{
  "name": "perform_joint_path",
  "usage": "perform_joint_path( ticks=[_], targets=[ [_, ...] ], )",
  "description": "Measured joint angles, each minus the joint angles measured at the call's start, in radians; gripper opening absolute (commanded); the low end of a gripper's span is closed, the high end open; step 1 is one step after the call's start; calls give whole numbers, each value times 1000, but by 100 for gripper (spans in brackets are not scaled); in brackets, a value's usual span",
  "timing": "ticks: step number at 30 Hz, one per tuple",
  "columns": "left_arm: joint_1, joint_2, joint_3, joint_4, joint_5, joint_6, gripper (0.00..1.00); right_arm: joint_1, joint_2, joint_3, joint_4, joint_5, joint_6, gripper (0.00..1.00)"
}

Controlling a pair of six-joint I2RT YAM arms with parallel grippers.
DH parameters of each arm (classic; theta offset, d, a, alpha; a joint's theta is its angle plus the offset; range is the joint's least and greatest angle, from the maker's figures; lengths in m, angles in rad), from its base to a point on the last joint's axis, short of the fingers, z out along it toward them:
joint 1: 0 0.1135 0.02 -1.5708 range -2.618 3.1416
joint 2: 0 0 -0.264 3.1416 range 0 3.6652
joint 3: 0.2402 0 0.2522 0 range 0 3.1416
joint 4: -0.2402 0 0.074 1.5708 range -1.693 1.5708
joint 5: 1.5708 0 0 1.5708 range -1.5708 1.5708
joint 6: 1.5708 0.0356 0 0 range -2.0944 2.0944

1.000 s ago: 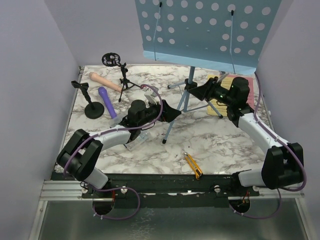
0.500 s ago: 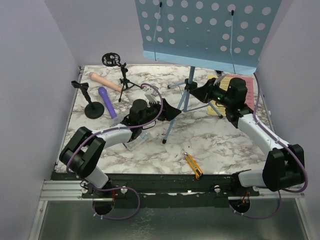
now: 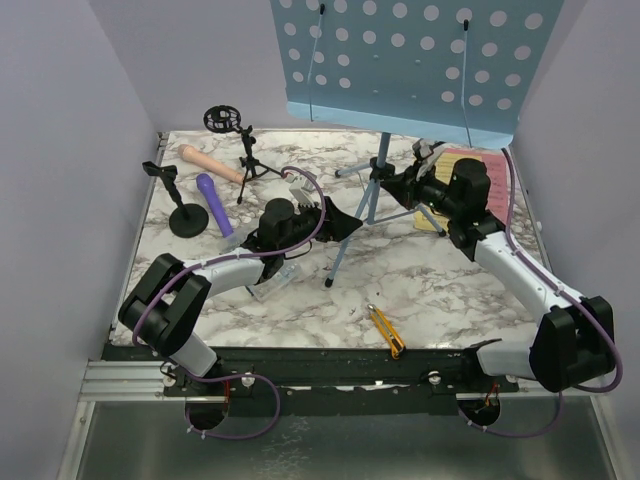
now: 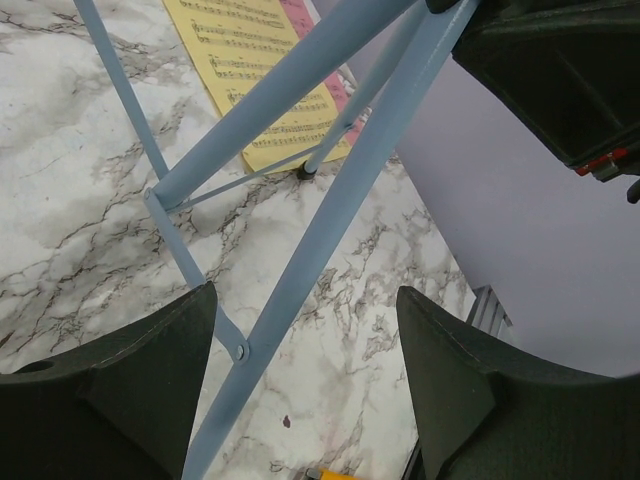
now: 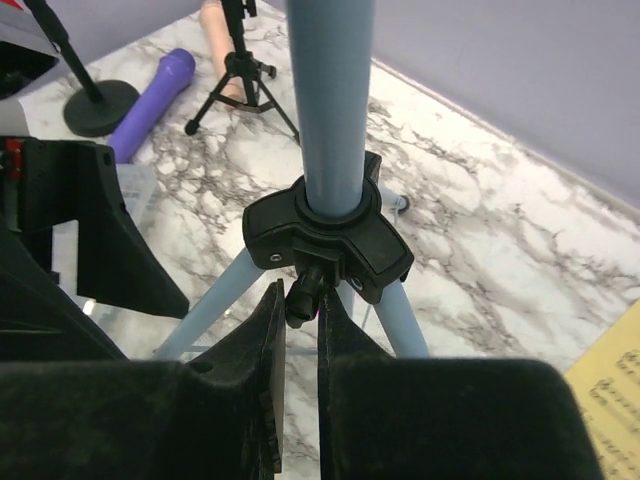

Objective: Pack up the instrument practice props
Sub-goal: Unscrew the knob on the music stand.

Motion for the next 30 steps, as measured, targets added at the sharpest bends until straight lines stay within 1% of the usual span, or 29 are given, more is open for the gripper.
perform_joint_path(
  ticks=[6, 19, 27, 29, 30],
  targets=[
    [0, -1, -2, 0, 0, 0, 74, 35, -4, 0, -3, 69, -192, 0],
    [0, -17, -14, -1, 0, 0, 74, 69, -3, -3, -2, 182, -536, 0],
    [0, -17, -18, -2, 0, 0, 74, 94, -4, -8, -24, 220, -868, 0],
    [0, -17, -18, -2, 0, 0, 74, 100, -6, -8, -35, 220, -932, 3],
    [0, -18, -19, -2, 0, 0, 74, 102, -6, -8, -40, 220, -955, 7]
  ],
)
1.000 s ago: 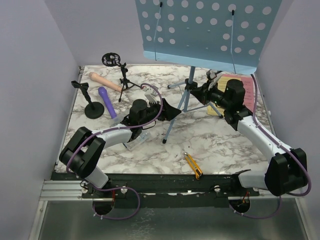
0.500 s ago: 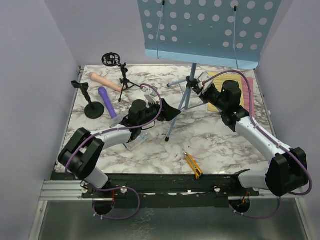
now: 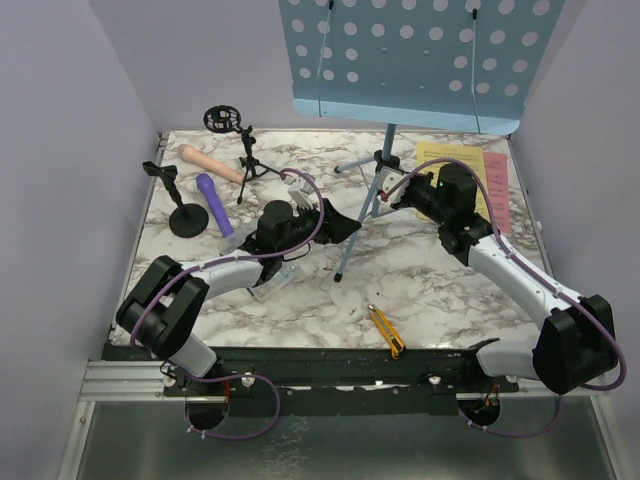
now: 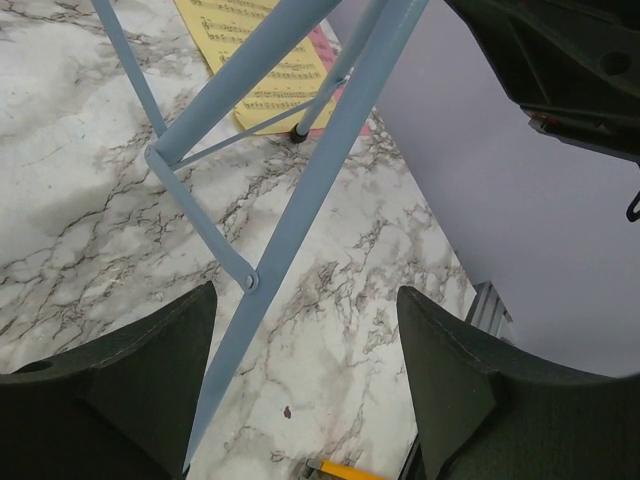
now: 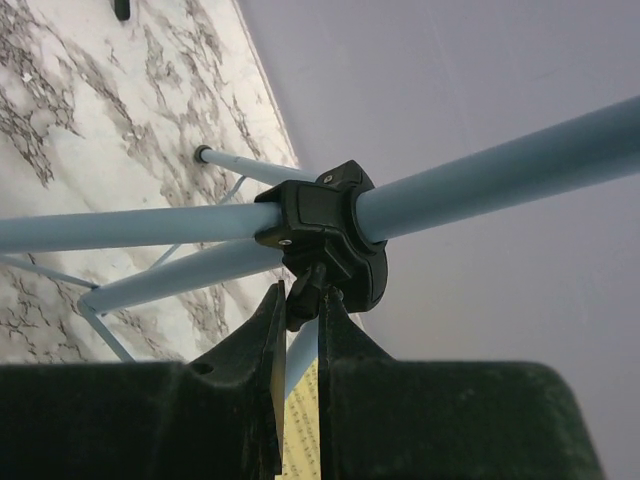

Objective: Pack up the instrument practice props
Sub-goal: Unscrew the knob on the music stand.

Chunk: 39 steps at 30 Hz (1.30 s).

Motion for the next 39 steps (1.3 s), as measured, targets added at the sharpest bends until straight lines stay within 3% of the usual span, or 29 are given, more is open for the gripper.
perform_joint_path(
  ticks=[5, 9, 21, 25, 31, 39],
  targets=[
    [0, -7, -20, 0, 0, 0, 75, 5, -9, 0, -24, -2, -49, 37],
    [0, -27, -47, -2, 0, 0, 75, 4, -27, 16, -119, -23, 9, 55],
    [0, -134, -101, -15, -1, -12, 80, -133, -198, 23, -296, -230, 400, 73],
    [0, -174, -133, -19, -1, -21, 90, -218, -250, -52, -287, -354, 573, 97],
    [0, -219, -173, -29, -10, -49, 99, -383, -262, -187, -171, -523, 1022, 97],
    [14, -281, -236, -48, -43, -118, 99, -402, -148, -206, 90, -714, 1579, 93]
  ],
)
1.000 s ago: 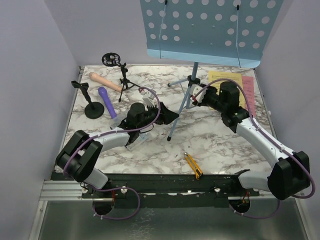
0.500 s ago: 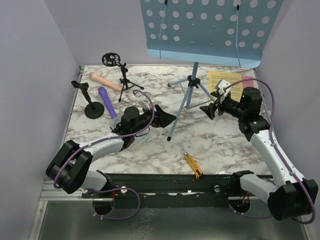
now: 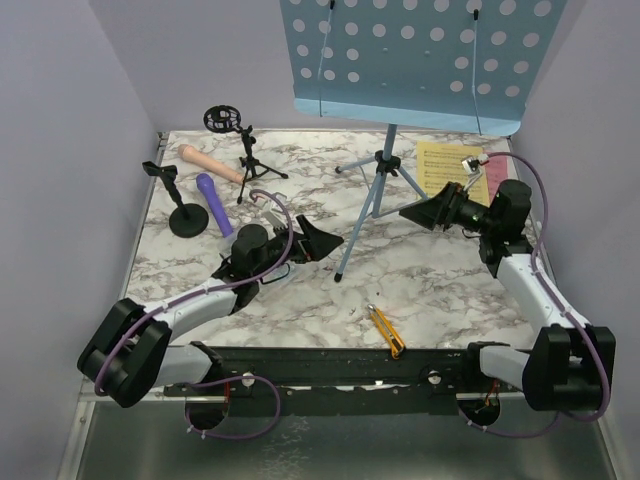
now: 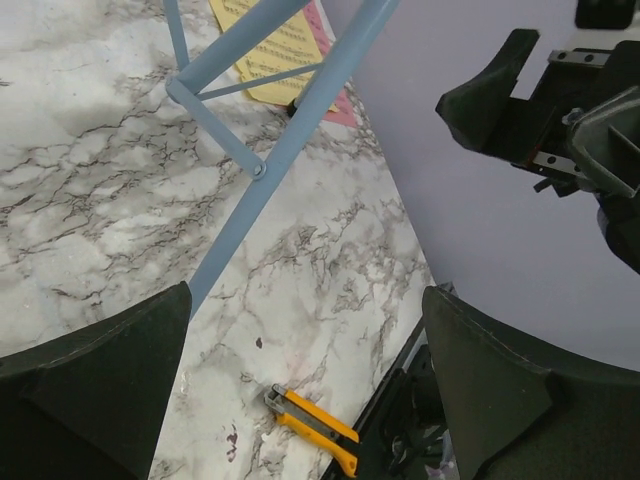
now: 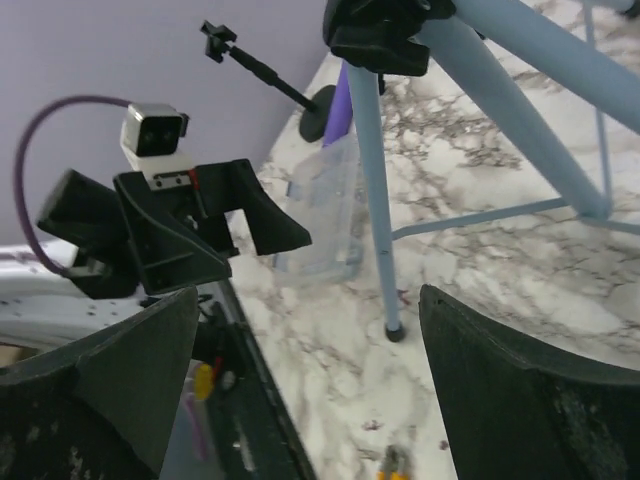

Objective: Pack up the instrument practice props
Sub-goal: Unscrew the knob on the music stand.

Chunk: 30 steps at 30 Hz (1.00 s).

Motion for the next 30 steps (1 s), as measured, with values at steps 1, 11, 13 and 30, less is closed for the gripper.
perform_joint_path(
  ticks=[1, 11, 13, 30],
  targets=[
    [4, -13, -8, -4, -7, -9, 99, 0, 22, 2, 25, -15, 63, 92],
    [17, -110, -54, -7, -31, -43, 99, 5, 151, 55, 126, -18, 529, 78],
    [17, -127, -65, -8, -36, -51, 99, 8, 163, 72, 139, -1, 603, 73],
    [17, -202, -107, -11, -78, -117, 99, 77, 311, 219, 88, 151, 838, 60]
  ],
)
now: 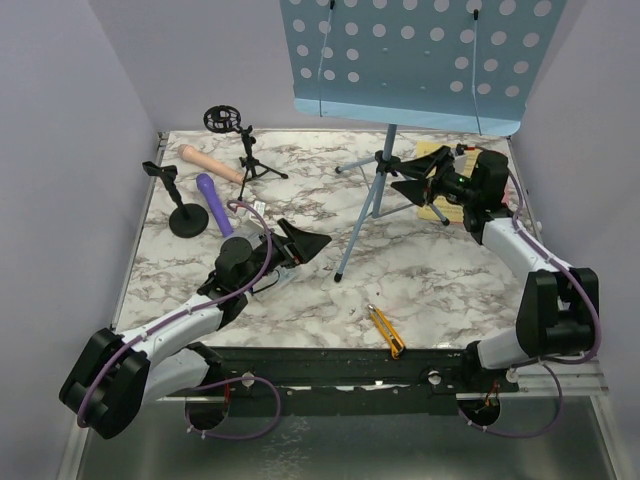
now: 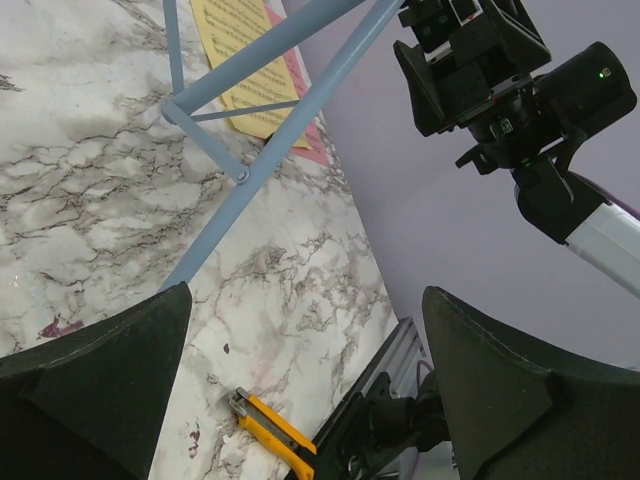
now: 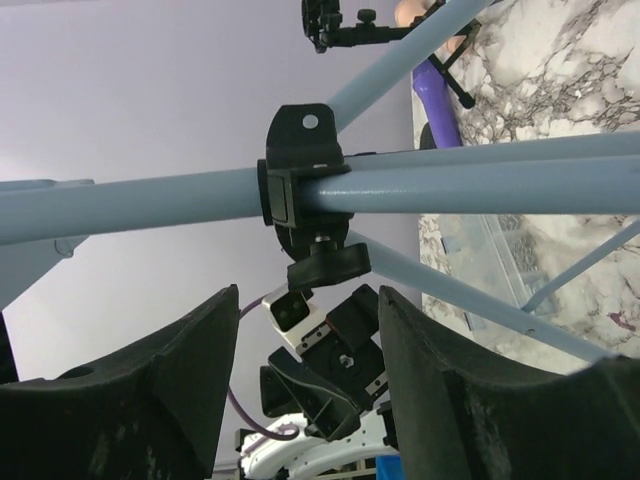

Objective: Pack up the instrument practice props
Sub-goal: Unscrew the knob on the music stand.

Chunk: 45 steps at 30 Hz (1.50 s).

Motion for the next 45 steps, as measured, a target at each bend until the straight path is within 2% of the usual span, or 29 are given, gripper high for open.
perform_joint_path(
  ticks=[12, 25, 36, 45],
  targets=[
    [0, -13, -16, 0, -6, -26, 99, 3, 50, 34, -22, 67, -8, 40],
    [0, -30, -31, 0, -11, -29, 99, 6, 50, 34, -22, 75, -11, 41],
    [0, -30, -31, 0, -12, -29, 99, 11, 50, 34, -24, 76, -26, 25],
    [0, -39, -31, 0, -12, -29, 99, 11, 40, 37, -39, 97, -96, 20]
  ],
)
